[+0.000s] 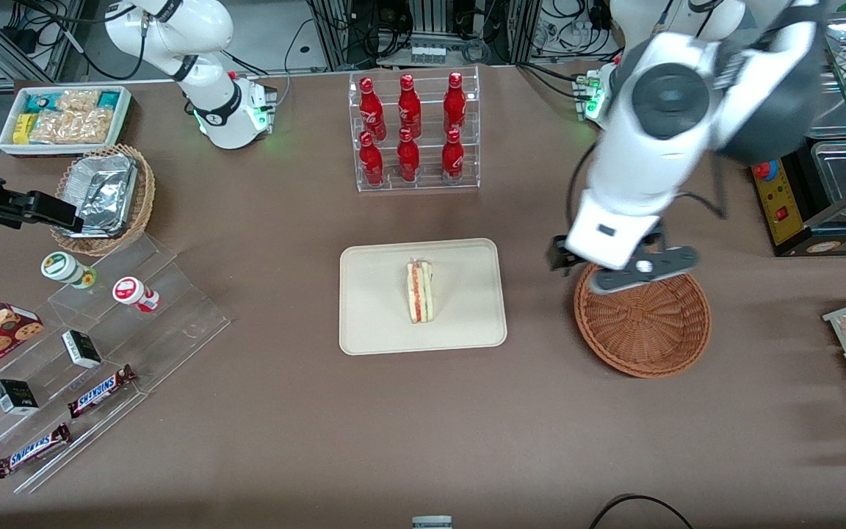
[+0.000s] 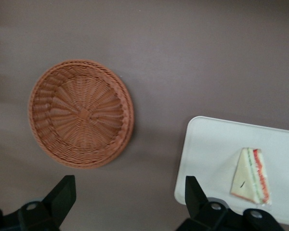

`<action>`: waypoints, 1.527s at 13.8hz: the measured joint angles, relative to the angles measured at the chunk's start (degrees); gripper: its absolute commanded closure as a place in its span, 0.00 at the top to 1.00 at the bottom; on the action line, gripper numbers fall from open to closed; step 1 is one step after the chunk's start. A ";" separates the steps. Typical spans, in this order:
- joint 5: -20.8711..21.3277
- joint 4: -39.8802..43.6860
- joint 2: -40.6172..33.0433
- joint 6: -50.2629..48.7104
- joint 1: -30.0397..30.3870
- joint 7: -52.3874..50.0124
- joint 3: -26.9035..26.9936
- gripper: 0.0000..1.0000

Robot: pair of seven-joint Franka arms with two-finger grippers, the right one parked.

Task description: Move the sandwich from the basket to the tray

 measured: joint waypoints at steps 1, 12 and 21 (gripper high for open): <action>-1.00 -0.08 -1.09 -1.47 2.52 3.98 0.05 1.00; -4.07 -9.08 -11.70 -3.94 15.68 31.39 3.95 1.00; -4.65 -10.76 -14.53 -3.68 13.93 31.43 4.77 1.00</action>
